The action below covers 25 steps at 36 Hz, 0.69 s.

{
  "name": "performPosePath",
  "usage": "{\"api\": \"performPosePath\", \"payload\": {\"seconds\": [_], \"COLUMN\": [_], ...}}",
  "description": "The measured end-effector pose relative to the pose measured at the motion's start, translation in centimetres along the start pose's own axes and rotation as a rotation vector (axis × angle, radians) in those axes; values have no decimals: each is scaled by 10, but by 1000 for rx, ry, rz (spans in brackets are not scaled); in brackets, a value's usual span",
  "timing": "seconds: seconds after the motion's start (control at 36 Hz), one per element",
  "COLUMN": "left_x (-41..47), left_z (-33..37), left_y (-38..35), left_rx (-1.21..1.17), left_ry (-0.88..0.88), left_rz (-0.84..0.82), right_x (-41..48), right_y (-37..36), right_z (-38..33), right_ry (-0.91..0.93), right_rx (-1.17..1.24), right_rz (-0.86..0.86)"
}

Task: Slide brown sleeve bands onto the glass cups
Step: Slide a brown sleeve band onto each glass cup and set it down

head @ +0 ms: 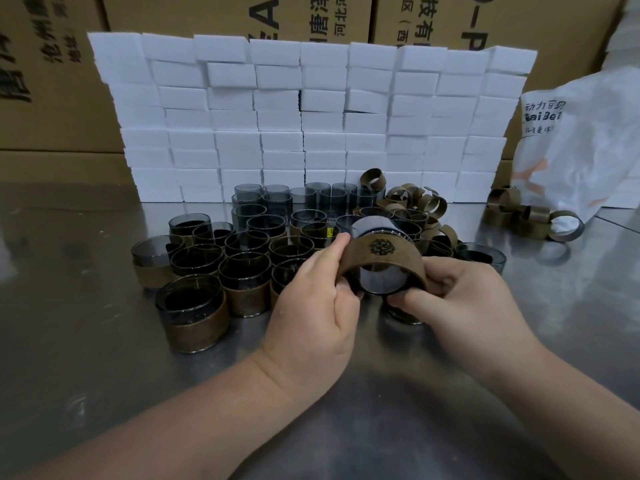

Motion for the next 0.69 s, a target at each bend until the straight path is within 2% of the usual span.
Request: {"api": "performPosePath", "payload": {"seconds": [0.42,0.69], "left_x": [-2,-2], "left_z": [4,1], "left_y": [3,4], "left_rx": [-95,-126], "left_ry": [-41,-40], "left_rz": [24,71], "right_x": [1,0], "right_y": [1,-2], "right_z": [-5,0], "right_ry": [-28,-70], "right_rx": [146,176], "right_rz": [-86,-83]}}
Point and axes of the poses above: each hand's wrist, its own x-axis towards the middle knuckle, its own y-axis out of the back of the hand, z = x × y, the point moved 4 cm from there along x, towards the middle knuckle, and after that the axes turned 14 degrees about -x, right-handed, at the moved point
